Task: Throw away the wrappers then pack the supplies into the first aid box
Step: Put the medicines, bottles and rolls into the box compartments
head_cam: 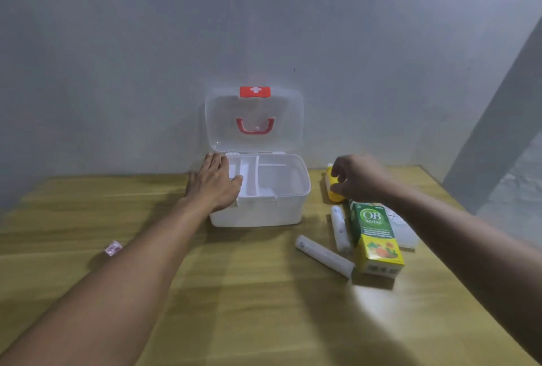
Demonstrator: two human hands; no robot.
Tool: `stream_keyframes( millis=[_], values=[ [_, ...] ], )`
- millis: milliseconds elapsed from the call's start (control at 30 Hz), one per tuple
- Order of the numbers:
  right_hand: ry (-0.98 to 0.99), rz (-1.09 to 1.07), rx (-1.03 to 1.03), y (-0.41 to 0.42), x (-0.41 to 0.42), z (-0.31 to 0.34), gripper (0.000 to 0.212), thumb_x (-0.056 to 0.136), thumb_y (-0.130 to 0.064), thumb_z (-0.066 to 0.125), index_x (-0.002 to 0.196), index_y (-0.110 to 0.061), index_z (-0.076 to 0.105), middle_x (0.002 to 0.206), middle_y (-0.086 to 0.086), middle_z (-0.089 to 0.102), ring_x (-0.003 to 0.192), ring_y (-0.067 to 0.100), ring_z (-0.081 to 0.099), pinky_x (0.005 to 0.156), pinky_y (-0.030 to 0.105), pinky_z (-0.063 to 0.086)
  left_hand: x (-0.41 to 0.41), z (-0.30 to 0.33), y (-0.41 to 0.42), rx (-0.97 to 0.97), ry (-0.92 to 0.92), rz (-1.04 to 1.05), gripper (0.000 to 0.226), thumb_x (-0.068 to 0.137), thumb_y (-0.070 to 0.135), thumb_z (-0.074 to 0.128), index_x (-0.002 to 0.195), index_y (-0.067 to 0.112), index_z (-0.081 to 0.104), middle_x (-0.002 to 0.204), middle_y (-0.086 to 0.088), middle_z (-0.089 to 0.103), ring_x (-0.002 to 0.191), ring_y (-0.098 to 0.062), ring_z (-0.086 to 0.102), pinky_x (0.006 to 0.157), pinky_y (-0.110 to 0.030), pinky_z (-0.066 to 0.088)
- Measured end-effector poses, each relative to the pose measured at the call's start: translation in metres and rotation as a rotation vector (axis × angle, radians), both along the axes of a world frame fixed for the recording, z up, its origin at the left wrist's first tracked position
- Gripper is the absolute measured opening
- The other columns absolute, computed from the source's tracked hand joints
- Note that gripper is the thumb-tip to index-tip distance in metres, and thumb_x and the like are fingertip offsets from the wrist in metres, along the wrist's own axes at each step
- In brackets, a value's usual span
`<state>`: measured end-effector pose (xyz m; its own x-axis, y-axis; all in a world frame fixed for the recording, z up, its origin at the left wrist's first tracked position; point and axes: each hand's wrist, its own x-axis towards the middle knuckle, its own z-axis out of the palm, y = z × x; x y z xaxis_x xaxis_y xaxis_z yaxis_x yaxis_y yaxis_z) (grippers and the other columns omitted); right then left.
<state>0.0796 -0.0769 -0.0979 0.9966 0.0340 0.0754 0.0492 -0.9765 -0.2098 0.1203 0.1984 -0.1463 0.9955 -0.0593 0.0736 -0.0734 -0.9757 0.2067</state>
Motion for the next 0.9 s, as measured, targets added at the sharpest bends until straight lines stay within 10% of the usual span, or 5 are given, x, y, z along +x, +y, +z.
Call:
stream_keyframes(
  millis=[200,367,633,900],
  values=[
    [0.353,-0.245,-0.161,-0.019,-0.05,0.009,0.045,0.073,-0.052,0.073,0.077,-0.013,0.052,0.071,0.001,0.055,0.057,0.016,0.054,0.046,0.03,0.051,0.006,0.008,-0.003,0.157,0.001,-0.079,0.061,0.099,0.038,0.018,0.152,0.01,0.005,0.162,-0.006,-0.002,0.149,-0.019,-0.004,0.119,-0.053,0.001],
    [0.482,-0.386,0.071,-0.023,-0.069,-0.009,0.08,0.063,-0.046,0.084,0.114,-0.006,0.039,0.094,0.015,0.057,0.065,0.032,0.067,0.036,0.034,0.053,0.003,0.008,-0.003,0.147,0.103,-0.159,0.054,0.101,0.039,0.015,0.152,0.03,0.001,0.161,-0.002,-0.014,0.148,-0.017,-0.012,0.119,-0.049,-0.002],
    [0.321,-0.236,-0.025,-0.02,-0.058,0.053,0.035,0.07,-0.04,0.079,0.067,-0.017,0.052,0.071,0.006,0.065,0.064,0.024,0.067,0.04,0.029,0.054,0.002,0.006,-0.006,0.151,0.118,-0.139,0.057,0.101,0.039,0.016,0.152,0.025,-0.006,0.16,-0.001,-0.017,0.147,-0.015,-0.014,0.118,-0.048,-0.004],
    [0.231,-0.05,-0.088,0.024,-0.019,0.09,0.037,0.065,-0.035,0.081,0.08,-0.004,0.066,0.073,0.012,0.066,0.06,0.026,0.064,0.047,0.037,0.059,0.001,0.008,-0.006,0.175,0.139,-0.13,0.057,0.1,0.038,0.015,0.152,0.022,-0.002,0.16,-0.002,-0.017,0.147,-0.016,-0.014,0.118,-0.049,-0.004]
  ],
)
